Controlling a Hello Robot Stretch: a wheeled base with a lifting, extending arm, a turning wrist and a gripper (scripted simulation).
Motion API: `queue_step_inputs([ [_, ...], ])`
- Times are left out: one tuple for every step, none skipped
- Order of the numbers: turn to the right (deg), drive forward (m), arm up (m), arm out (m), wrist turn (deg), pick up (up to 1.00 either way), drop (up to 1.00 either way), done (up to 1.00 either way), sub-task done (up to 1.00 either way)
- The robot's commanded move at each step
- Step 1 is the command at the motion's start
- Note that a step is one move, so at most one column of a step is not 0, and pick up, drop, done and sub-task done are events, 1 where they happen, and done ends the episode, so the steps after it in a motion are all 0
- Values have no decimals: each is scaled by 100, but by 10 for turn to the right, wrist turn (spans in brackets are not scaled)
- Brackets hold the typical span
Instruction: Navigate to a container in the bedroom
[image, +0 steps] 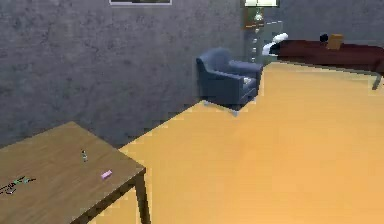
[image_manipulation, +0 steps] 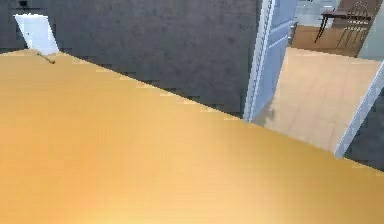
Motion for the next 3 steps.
queue_step_inputs([
  [450, 0, 0, 0, 0, 0, 0, 0, 0],
  [450, 0, 0, 0, 0, 0, 0, 0, 0],
  [330, 0, 0, 0, 0, 0, 0, 0, 0],
])
